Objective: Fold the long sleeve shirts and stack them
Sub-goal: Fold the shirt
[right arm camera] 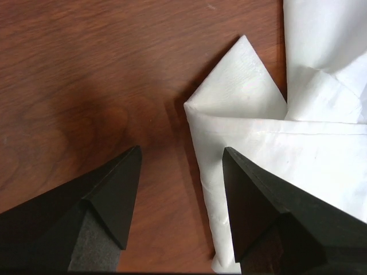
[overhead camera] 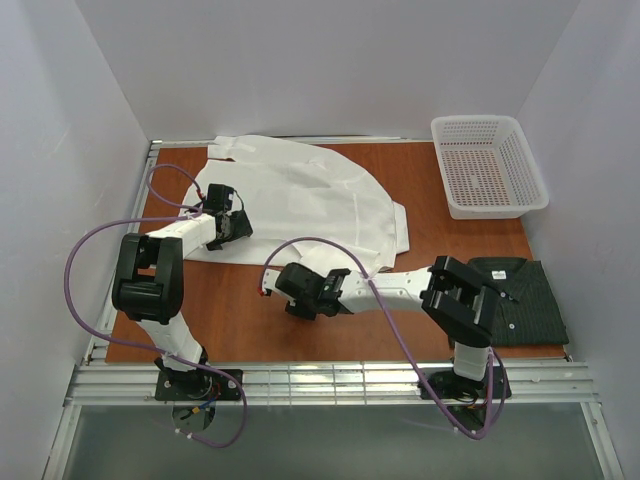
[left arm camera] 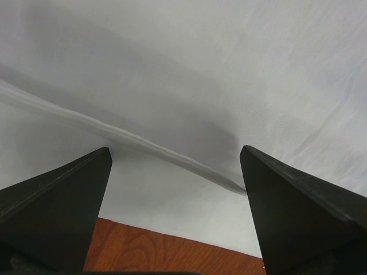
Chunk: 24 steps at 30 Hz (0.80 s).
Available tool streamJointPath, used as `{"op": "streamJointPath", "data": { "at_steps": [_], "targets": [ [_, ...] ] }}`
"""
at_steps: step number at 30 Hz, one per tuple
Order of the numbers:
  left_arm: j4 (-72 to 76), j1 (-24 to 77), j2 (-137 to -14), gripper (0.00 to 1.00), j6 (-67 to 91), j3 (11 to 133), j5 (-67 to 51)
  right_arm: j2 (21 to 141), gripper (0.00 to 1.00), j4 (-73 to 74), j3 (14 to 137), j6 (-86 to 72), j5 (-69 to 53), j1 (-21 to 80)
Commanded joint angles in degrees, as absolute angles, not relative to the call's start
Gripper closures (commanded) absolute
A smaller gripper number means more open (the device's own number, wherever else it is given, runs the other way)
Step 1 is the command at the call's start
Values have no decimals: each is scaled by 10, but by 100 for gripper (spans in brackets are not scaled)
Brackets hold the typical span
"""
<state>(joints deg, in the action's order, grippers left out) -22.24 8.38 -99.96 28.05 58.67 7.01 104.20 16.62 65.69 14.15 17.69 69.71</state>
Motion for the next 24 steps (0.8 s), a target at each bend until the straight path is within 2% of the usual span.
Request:
{"op": "streamJointPath", "data": {
  "at_steps": [1,10,12,13,15,16,24],
  "targets": [
    [-243,85,-1012,14,282,589,69,1062,46,128,676,157,221,699],
    [-243,85,-1013,14,282,589,70,1092,54,94,663,178,317,700],
    [-245,85,-1014,14,283,589,70,1097,60,92,662,184,322,699],
    [-245,85,-1014,14,282,589,70,1098,72,92,662,186,319,700],
    [-246,85,-1014,14,282,589,70,1091,87,93,657,190,319,701],
    [-246,85,-1014,14,282,589,72,1085,98,93,654,190,319,701],
    [-258,85,-1027,13,285,594,83,940,99,133,680,239,334,675]
  ]
}}
